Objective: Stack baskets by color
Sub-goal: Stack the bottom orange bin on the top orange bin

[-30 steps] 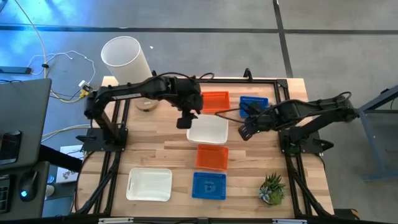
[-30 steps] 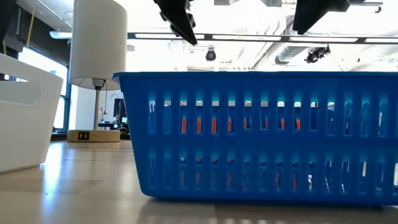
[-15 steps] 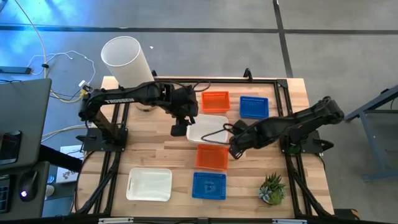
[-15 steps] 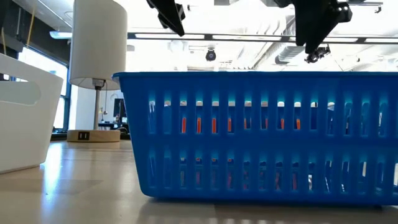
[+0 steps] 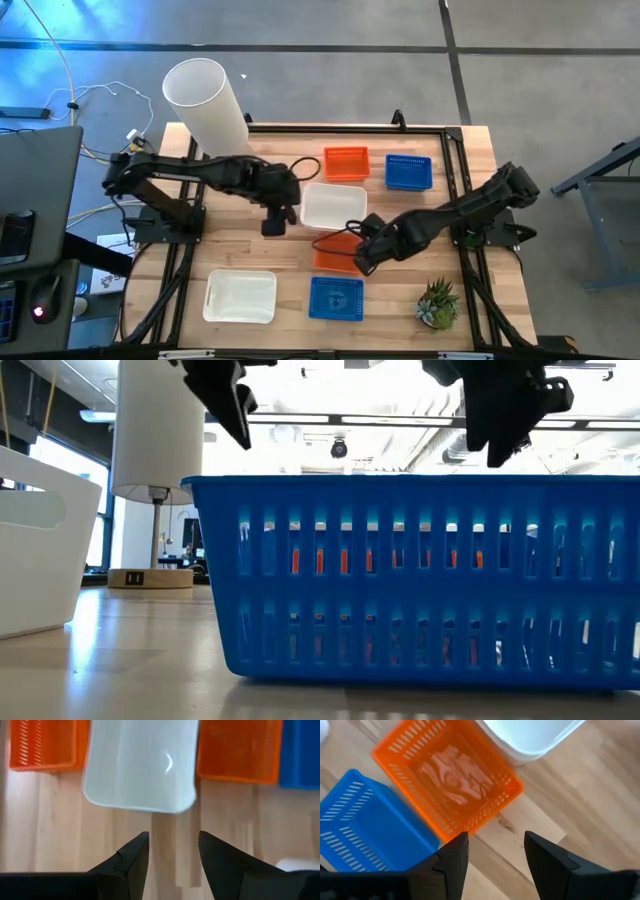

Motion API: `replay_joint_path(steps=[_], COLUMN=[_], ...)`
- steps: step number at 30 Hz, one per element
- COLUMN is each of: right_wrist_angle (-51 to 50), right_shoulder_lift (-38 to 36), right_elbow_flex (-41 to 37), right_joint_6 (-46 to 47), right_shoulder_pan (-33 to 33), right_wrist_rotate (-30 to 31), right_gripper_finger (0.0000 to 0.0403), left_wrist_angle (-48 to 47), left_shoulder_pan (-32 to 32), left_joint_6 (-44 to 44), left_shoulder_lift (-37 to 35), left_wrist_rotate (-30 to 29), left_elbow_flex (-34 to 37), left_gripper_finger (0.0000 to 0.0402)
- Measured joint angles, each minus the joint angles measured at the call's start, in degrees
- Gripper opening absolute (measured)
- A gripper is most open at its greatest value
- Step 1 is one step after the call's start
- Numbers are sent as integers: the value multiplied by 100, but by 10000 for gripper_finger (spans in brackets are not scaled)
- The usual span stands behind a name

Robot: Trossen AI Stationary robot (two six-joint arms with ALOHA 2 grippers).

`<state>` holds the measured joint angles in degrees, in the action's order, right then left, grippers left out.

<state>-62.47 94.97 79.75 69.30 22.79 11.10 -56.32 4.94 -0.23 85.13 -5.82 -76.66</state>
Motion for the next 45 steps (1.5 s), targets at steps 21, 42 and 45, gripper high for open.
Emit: replay_joint_path(steps=[21, 42, 45], right_wrist_angle=[659, 419, 284], right_shoulder_lift=[981, 1614, 1614], right_elbow_flex=[2, 2, 2], right_joint_6=[1299, 1956, 1936], right_shoulder_pan=[-103, -103, -104], right_wrist_rotate=[-513, -341, -346], right_gripper_finger=[179, 68, 18], left_wrist_angle=[597, 471, 471], left_shoulder_pan=[-761, -1182, -1180], left_joint_6=[-444, -152, -151], left_shoulder_lift=[-1216, -1214, -1214], left_wrist_rotate=[-519, -531, -531], left_elbow_flex=[1607, 1604, 1604], left_gripper_finger=[156, 156, 156])
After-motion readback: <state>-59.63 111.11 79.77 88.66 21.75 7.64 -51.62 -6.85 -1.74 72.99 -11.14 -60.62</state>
